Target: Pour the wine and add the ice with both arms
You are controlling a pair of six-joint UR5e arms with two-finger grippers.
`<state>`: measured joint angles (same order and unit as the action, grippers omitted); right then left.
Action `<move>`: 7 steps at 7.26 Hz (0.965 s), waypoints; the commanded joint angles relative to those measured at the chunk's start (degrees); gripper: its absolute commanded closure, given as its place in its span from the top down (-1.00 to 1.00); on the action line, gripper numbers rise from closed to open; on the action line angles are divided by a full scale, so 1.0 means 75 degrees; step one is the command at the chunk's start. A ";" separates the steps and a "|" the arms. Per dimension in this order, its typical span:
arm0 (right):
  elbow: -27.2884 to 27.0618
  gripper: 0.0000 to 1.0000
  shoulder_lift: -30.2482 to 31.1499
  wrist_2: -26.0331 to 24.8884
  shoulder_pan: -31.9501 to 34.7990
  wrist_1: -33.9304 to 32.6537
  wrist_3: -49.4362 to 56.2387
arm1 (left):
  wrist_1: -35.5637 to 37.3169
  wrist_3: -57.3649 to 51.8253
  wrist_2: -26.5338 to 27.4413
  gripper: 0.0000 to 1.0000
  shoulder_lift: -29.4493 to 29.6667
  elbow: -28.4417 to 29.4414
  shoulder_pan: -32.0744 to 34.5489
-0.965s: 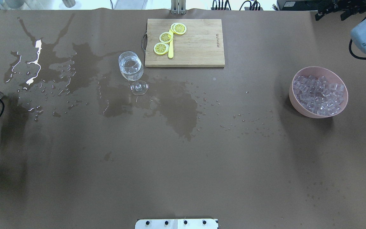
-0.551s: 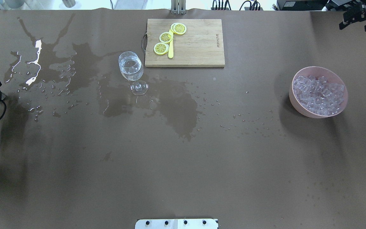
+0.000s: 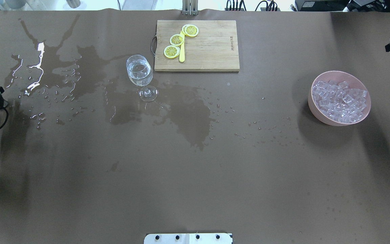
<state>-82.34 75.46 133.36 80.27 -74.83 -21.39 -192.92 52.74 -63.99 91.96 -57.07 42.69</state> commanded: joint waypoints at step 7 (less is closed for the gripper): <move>0.0009 1.00 0.0755 0.0007 0.0372 -0.0065 0.0800 | 0.0000 -0.0059 -0.0792 0.73 -0.0482 -0.0533 0.0049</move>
<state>-82.37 80.82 133.35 82.94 -75.07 -15.52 -192.99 52.30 -67.68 89.94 -59.14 42.90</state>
